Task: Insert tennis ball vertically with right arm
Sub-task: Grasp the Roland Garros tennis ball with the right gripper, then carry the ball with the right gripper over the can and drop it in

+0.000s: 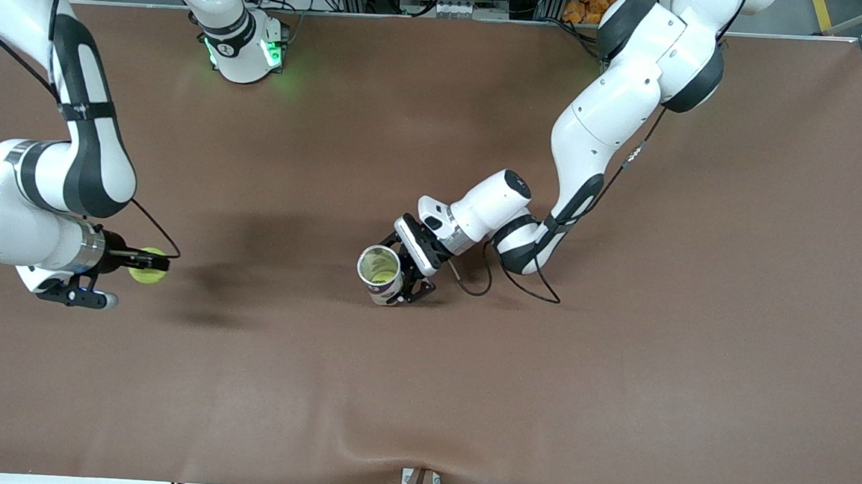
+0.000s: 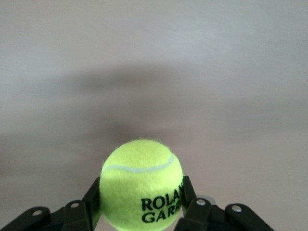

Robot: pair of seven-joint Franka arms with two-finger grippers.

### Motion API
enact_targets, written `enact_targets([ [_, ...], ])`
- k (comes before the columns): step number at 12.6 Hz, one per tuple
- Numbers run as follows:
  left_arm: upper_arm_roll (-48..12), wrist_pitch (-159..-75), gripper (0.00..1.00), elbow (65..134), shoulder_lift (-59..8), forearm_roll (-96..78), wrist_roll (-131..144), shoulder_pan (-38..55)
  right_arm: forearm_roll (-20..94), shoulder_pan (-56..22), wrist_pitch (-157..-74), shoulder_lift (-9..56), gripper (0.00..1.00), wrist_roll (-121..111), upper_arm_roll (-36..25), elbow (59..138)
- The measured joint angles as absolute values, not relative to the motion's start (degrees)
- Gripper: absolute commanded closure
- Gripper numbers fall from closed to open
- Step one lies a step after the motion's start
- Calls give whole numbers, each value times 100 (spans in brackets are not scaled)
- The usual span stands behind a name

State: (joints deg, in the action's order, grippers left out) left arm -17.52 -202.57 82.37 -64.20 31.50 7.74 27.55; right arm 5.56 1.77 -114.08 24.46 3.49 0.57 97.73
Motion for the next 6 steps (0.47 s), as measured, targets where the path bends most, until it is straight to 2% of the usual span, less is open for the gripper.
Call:
enact_targets([
  [6,-1753,-20257,18,8234,-6420,3150,774,2760,1425,-1301,-11102,2449,82,3116,116,8782],
])
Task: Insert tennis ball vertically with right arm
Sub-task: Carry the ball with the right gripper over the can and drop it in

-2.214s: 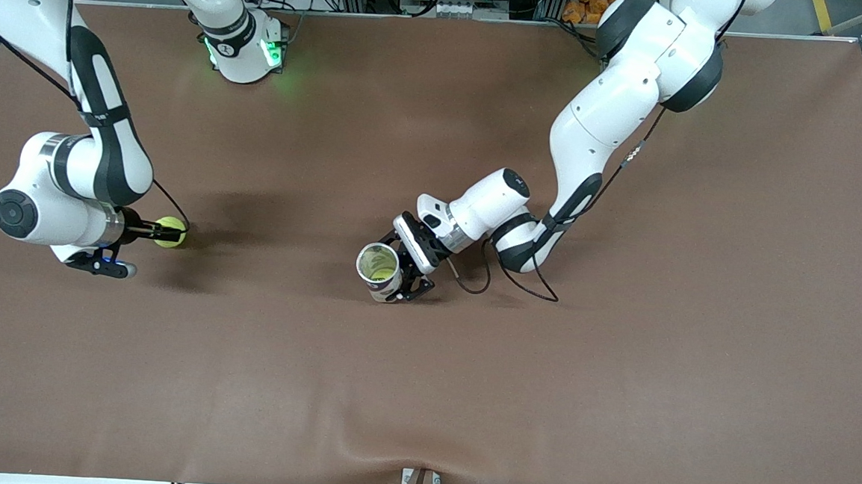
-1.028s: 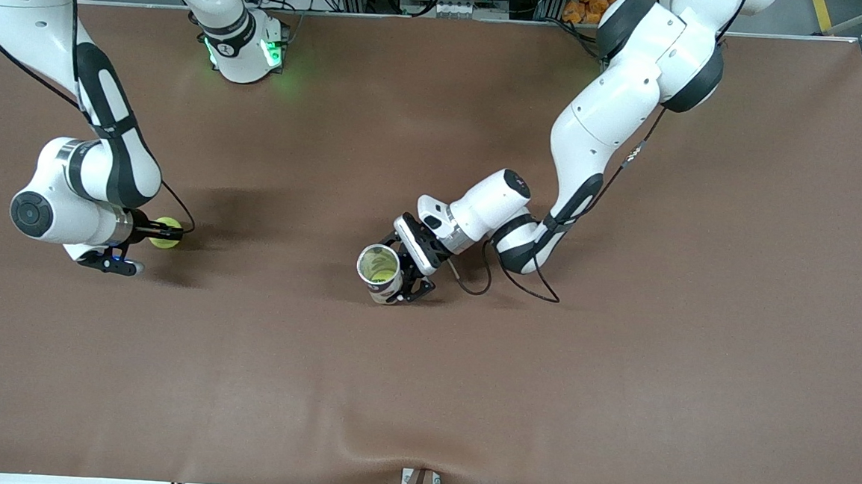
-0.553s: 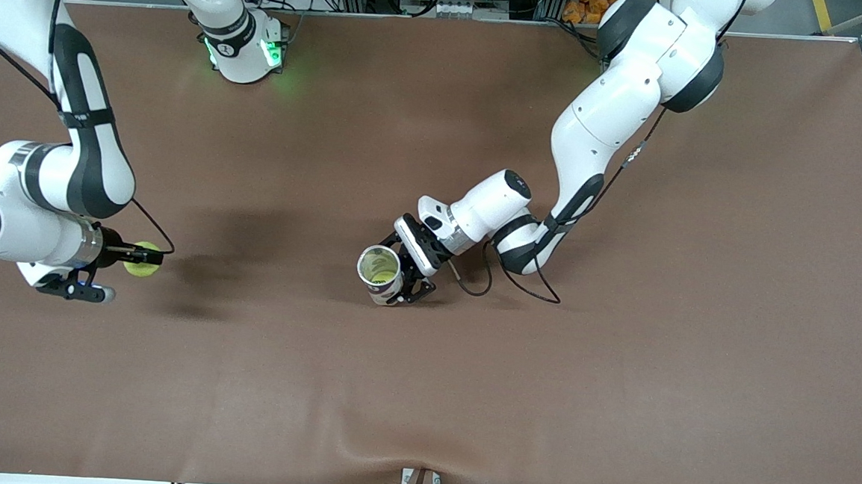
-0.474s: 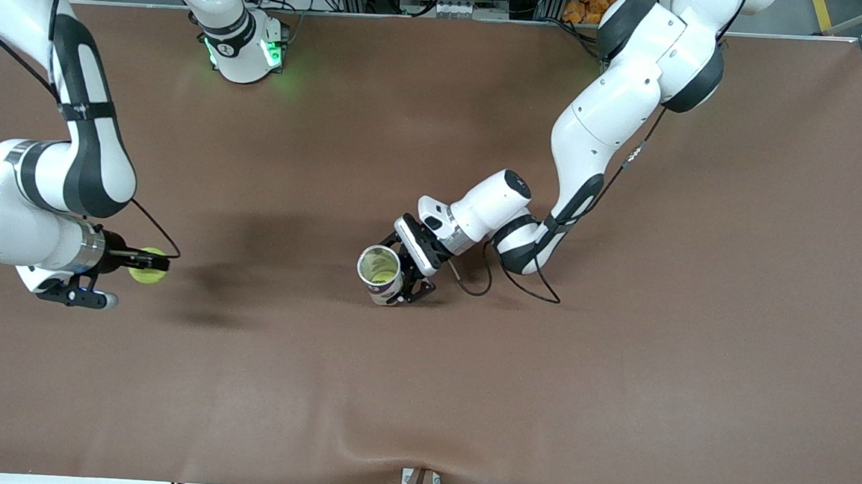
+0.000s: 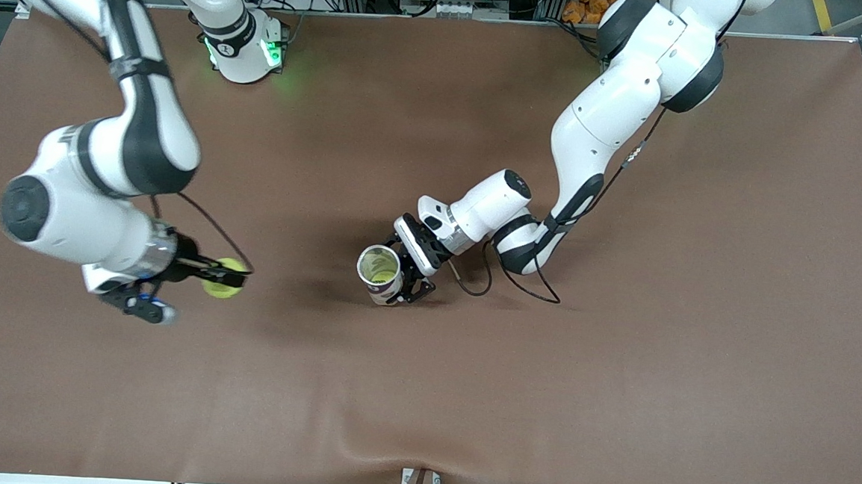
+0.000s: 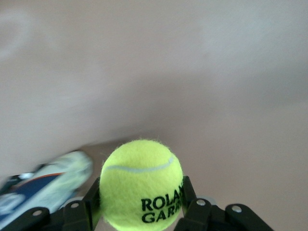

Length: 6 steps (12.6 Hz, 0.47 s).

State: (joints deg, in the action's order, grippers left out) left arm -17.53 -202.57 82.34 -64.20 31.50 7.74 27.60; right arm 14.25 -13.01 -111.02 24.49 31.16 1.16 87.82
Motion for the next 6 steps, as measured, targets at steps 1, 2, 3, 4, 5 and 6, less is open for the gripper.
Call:
enact_targets([
  [1,-1753,-20257,18,8234,-6420,3150,774,2762,1566,-1566,-11105,2460,83,3665,117,8701],
  [2,-1753,-20257,18,8234,-6420,3150,774,2764,1710,-1784,-11107,2481,83,4169,116,8599],
  [3,-1753,-20257,18,8235,-6420,3150,774,2770,1824,-1968,-11108,2509,83,4657,116,8481],
  [4,-1753,-20257,18,8237,-6420,3150,774,2779,1898,-2139,-11105,2549,83,5120,116,8366],
  [5,-1753,-20257,18,8237,-6420,3150,774,2787,1924,-2313,-11103,2607,83,5543,118,8280],
  [6,-1753,-20257,18,8238,-6420,3150,774,2791,1930,-2480,-11106,2677,83,5891,119,8237],
])
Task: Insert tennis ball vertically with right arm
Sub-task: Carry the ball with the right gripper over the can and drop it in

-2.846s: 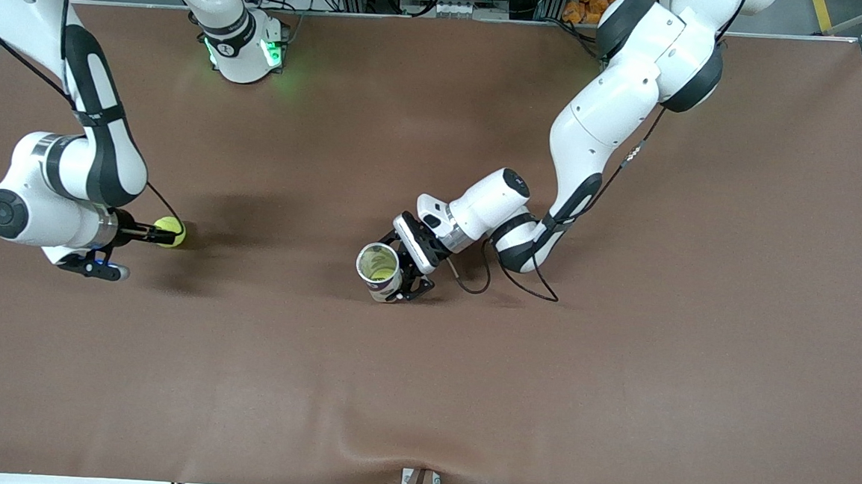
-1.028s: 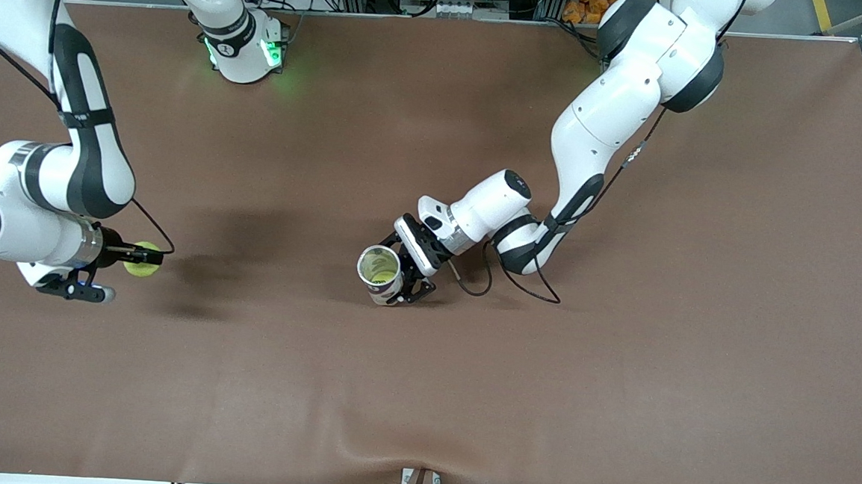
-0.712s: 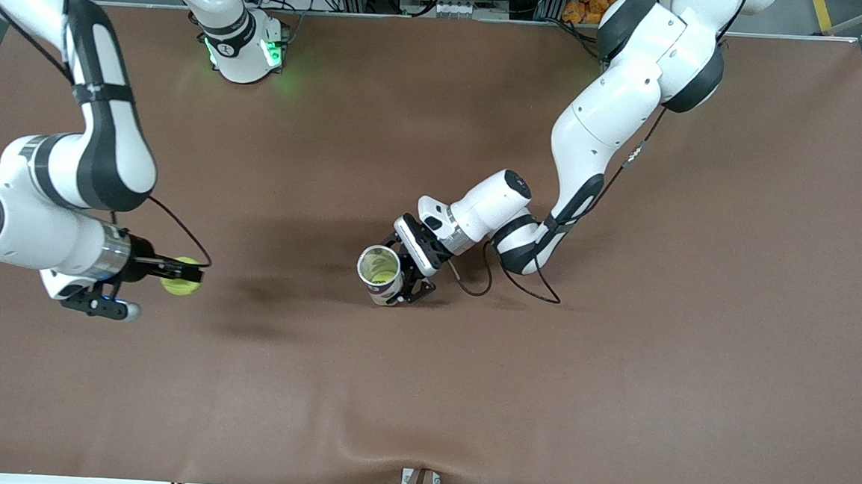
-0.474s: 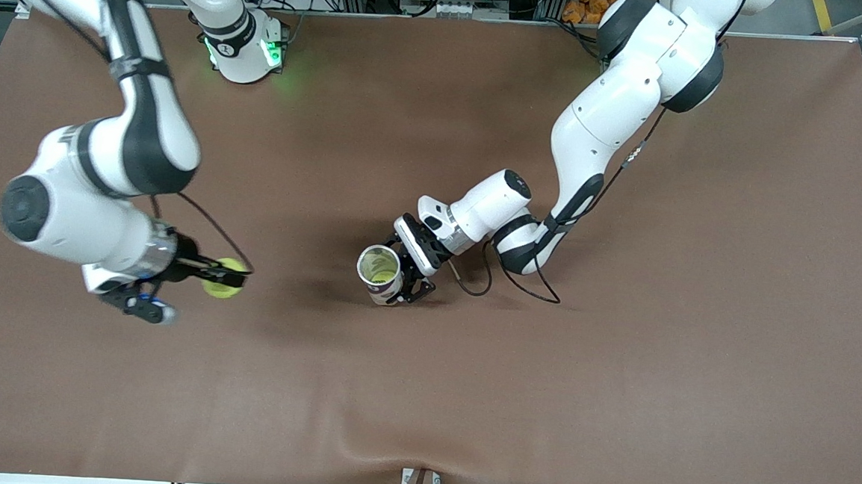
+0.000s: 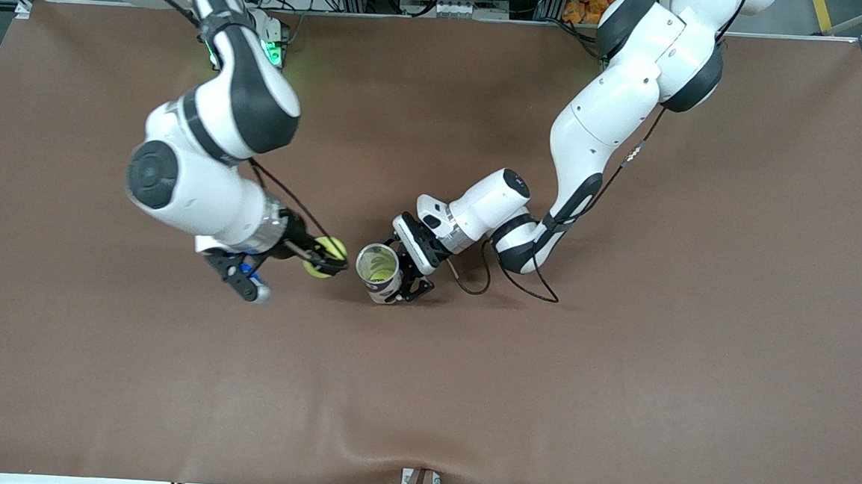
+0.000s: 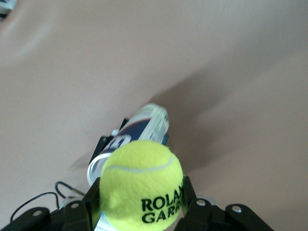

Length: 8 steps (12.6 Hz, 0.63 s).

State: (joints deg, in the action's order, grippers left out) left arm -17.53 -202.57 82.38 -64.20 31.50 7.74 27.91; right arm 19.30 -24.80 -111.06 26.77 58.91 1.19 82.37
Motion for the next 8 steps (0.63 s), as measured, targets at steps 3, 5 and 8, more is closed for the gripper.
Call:
enact_targets([
  [3,-1753,-20257,18,8238,-6420,3150,774,2791,2041,-2752,-11211,2911,83,6678,117,8119],
  [5,-1753,-20257,18,8238,-6420,3150,774,2791,2304,-2761,-11329,3015,83,6868,115,8038],
  [8,-1753,-20257,18,8238,-6420,3150,774,2791,2387,-2851,-11653,3137,79,7079,115,8011],
])
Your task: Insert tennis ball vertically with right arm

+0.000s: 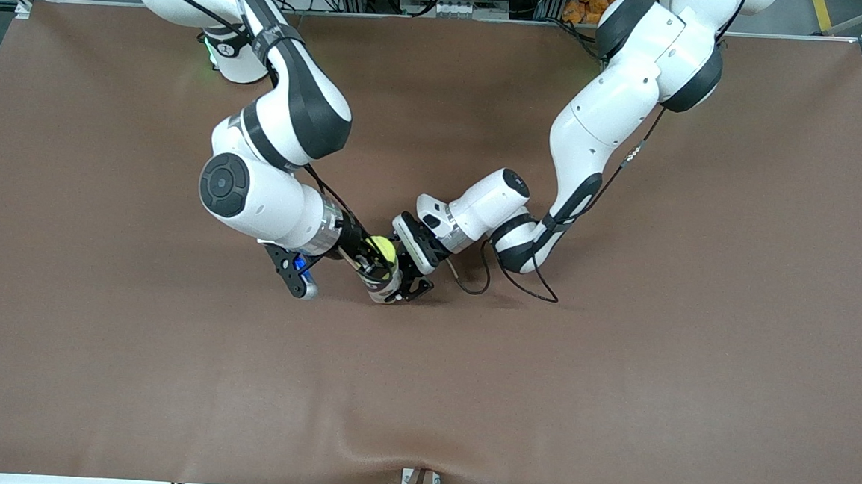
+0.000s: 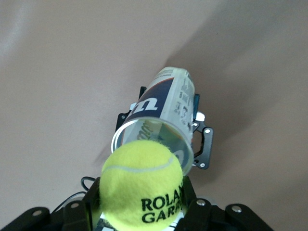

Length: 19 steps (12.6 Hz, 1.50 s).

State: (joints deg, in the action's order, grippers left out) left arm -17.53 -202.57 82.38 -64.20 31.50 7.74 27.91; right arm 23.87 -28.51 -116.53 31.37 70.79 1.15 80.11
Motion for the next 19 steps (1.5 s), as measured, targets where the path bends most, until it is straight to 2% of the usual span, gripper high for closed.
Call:
enact_targets([
  [1,-1753,-20257,18,8238,-6420,3150,774,2791,2387,-2893,-11724,3163,64,7131,115,8007],
  [2,-1753,-20257,18,8238,-6420,3150,774,2791,2386,-2907,-11760,3180,1,7139,113,8003],
  [9,-1752,-20257,18,8241,-6420,3150,774,2791,2344,-2850,-11764,3184,0,7090,-10,7970],
  [12,-1752,-20257,18,8241,-6420,3150,774,2791,2096,-2596,-11301,3188,0,6045,-58,7973],
  [14,-1752,-20257,6,8242,-6420,3150,774,2791,1592,-2233,-10842,3158,0,5083,-89,7980],
  [16,-1752,-20257,6,8245,-6420,3150,774,2792,1031,-1950,-10605,2897,0,4317,-103,8149],
  [19,-1754,-20257,6,8248,-6420,3150,774,2795,809,-1319,-9937,1967,0,2919,-142,8707],
])
